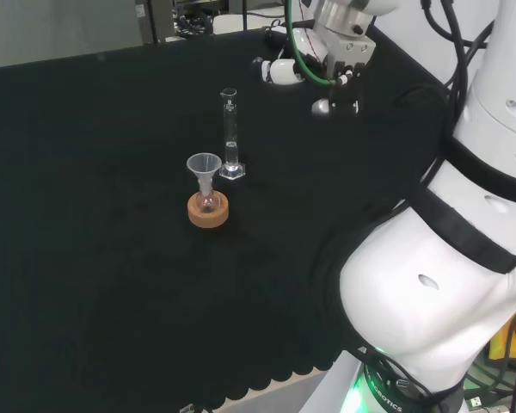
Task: Pick up the graduated cylinder.
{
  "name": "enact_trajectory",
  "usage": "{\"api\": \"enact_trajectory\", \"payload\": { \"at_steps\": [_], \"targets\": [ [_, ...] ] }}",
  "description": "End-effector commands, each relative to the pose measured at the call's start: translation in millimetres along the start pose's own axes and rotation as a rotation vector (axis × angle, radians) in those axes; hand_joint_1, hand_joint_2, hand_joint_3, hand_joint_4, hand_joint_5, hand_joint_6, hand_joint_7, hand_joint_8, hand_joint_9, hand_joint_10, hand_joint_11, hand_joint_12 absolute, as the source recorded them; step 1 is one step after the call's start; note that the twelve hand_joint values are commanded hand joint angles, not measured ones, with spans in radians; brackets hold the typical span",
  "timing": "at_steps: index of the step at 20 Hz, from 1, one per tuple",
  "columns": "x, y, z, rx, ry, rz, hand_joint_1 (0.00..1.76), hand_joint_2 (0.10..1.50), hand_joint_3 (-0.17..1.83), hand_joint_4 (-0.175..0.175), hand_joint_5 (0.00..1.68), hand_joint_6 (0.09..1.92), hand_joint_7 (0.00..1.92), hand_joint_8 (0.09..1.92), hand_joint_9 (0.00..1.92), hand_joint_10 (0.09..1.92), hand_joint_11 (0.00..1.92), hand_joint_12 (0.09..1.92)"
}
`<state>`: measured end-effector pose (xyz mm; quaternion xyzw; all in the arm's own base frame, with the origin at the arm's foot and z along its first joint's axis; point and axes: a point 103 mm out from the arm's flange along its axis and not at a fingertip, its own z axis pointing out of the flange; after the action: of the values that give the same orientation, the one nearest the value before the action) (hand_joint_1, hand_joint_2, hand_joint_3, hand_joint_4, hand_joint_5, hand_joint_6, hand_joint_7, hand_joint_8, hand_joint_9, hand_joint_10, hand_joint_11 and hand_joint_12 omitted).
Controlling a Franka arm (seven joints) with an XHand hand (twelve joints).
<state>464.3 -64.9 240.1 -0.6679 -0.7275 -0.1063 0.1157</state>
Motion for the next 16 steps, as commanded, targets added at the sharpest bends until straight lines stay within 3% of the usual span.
{"api": "enact_trajectory", "payload": {
  "at_steps": [1, 8, 10, 16],
  "targets": [
    [-2, 19, 92, 0.033, 0.180, -0.061, 0.37, 1.06, 0.25, -0.025, 0.27, 0.09, 0.25, 0.65, 0.52, 0.63, 0.30, 1.35],
    [-13, 16, 100, 0.003, 0.295, -0.060, 0.38, 1.06, 0.25, -0.025, 0.28, 0.09, 0.26, 0.65, 0.52, 0.63, 0.30, 1.35],
    [-12, 16, 107, 0.011, 0.280, -0.063, 0.38, 1.06, 0.25, -0.026, 0.29, 0.09, 0.26, 0.65, 0.53, 0.62, 0.30, 1.35],
    [-16, 19, 119, 0.001, 0.370, -0.065, 0.40, 1.05, 0.25, -0.030, 0.33, 0.09, 0.26, 0.65, 0.53, 0.62, 0.29, 1.35]
  ]
}}
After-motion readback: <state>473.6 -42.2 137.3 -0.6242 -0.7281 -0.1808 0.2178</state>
